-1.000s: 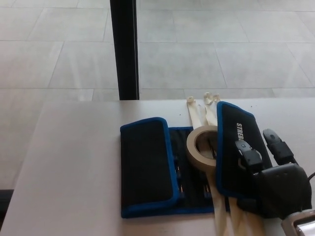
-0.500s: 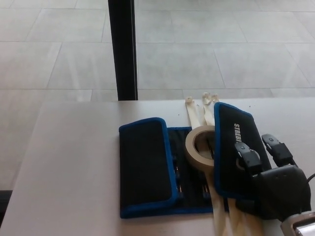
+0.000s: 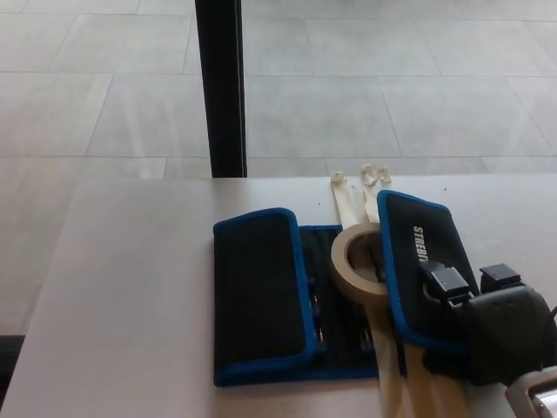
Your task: The robot uses its right hand to open a black folded toolkit cover kept in the middle of the desk
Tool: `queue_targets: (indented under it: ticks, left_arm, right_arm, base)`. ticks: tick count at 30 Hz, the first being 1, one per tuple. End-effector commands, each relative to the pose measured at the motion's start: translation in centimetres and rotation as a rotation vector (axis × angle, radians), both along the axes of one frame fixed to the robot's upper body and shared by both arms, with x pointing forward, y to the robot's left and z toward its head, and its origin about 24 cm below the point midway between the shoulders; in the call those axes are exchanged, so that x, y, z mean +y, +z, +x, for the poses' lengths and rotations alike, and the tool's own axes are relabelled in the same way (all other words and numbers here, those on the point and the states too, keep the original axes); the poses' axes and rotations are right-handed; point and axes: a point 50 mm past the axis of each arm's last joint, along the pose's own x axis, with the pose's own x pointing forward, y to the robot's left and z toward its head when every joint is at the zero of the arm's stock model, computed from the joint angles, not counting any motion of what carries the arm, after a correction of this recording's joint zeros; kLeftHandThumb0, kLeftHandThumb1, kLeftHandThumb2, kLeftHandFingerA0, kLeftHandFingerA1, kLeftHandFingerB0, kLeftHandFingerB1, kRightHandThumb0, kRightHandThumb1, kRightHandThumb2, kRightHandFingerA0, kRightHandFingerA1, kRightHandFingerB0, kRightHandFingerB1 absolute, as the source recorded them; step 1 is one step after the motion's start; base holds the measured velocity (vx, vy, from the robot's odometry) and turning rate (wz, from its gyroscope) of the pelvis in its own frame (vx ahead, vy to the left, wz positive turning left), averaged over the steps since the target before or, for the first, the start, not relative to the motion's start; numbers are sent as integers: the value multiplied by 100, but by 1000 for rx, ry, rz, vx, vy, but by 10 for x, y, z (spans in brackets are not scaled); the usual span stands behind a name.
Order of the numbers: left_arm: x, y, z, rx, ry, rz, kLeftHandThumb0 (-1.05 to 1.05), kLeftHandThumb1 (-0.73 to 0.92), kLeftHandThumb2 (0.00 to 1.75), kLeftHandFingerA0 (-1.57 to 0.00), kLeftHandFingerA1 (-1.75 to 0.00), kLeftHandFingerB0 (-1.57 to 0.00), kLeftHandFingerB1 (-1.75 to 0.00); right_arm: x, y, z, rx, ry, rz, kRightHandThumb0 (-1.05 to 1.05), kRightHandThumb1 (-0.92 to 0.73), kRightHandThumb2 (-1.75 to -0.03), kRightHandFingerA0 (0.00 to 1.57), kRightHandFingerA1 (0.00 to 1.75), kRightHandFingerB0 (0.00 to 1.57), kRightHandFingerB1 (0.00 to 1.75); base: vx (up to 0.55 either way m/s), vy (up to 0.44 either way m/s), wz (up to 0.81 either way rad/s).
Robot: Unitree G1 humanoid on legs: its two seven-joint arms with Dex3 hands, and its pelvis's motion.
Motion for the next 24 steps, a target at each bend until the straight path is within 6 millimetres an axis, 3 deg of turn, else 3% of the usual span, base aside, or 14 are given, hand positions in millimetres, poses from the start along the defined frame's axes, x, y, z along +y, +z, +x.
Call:
queue_targets:
  ticks: [1, 5, 6, 7, 11, 12, 13, 14, 15, 16, 19, 22, 23, 24]
  left_arm:
    - [6, 5, -2, -10, 19, 4, -94, 92, 76, -31, -56, -26, -39]
    - [6, 6, -1, -17, 21, 2, -92, 92, 74, -32, -57, -28, -39]
    - [6, 6, -1, -22, 27, -2, -98, 82, 85, -31, -59, -25, -43]
    - [6, 6, -1, -23, 30, -2, -99, 82, 85, -31, -58, -26, -43]
    - [6, 5, -2, -11, 21, 12, -100, 83, 87, -31, -58, -26, -42]
    - [6, 5, -3, -11, 17, 14, -88, 77, 121, -31, -63, -18, -47]
    - [6, 4, -3, -8, 17, 13, -93, 92, 75, -29, -56, -30, -39]
    - [6, 4, -3, -2, 17, 14, -92, 92, 76, -29, -56, -29, -38]
    - [6, 4, -3, 3, 14, 18, -87, 78, 121, -31, -62, -19, -47]
    - [6, 4, -4, 3, 13, 18, -93, 92, 76, -29, -55, -29, -38]
    - [6, 4, -5, -4, 23, 11, -101, 82, 86, -30, -58, -26, -42]
    - [6, 4, -6, -4, 25, 10, -100, 84, 88, -31, -58, -26, -43]
    - [6, 4, -5, 1, 16, 20, -93, 92, 76, -30, -56, -30, -39]
    - [6, 4, -5, 1, 17, 21, -93, 92, 76, -30, -56, -30, -39]
  right_arm:
    - [-10, -9, -6, 68, -1, -11, -36, -61, -62, 88, 167, 94, 66]
    - [-13, -9, -6, 66, -16, 28, -34, -63, -58, 87, 164, 91, 66]
    - [-15, -8, -5, 69, -29, 28, -34, -63, -59, 86, 163, 90, 66]
    - [-16, -7, -4, 59, -43, 53, -29, -63, -66, 86, 161, 91, 68]
    - [-17, -2, -1, -1, -70, 121, -30, -63, -62, 85, 161, 91, 68]
    - [-21, 2, 0, -49, -137, 255, -25, -66, -66, 83, 163, 89, 75]
    - [-24, 4, 0, -82, -173, 346, -19, -62, -75, 83, 163, 90, 82]
    - [-26, 6, 1, -96, -212, 414, -20, -66, -77, 83, 166, 85, 90]
    - [-31, 10, 2, -164, -295, 540, -18, -62, -79, 85, 169, 79, 115]
    - [-35, 12, 2, -197, -358, 613, -25, -67, -79, 84, 172, 73, 129]
    - [-45, 18, 5, -263, -497, 783, -25, -72, -70, 82, 170, 71, 130]
    - [-66, 30, 6, -417, -657, 958, -25, -69, -72, 89, 164, 84, 99]
    - [-75, 34, 6, -461, -710, 1039, -26, -67, -79, 90, 167, 80, 120]
    - [-77, 35, 6, -470, -725, 1070, -26, -67, -79, 90, 167, 80, 120]
  base:
    - [0, 0, 0]
    - [0, 0, 0]
    - [0, 0, 0]
    - [0, 0, 0]
    - [0, 0, 0]
    - [0, 0, 0]
    - [0, 0, 0]
    - [0, 0, 0]
    - [0, 0, 0]
    - [0, 0, 0]
    - [0, 0, 0]
    - [0, 0, 0]
    - [0, 0, 0]
    - [0, 0, 0]
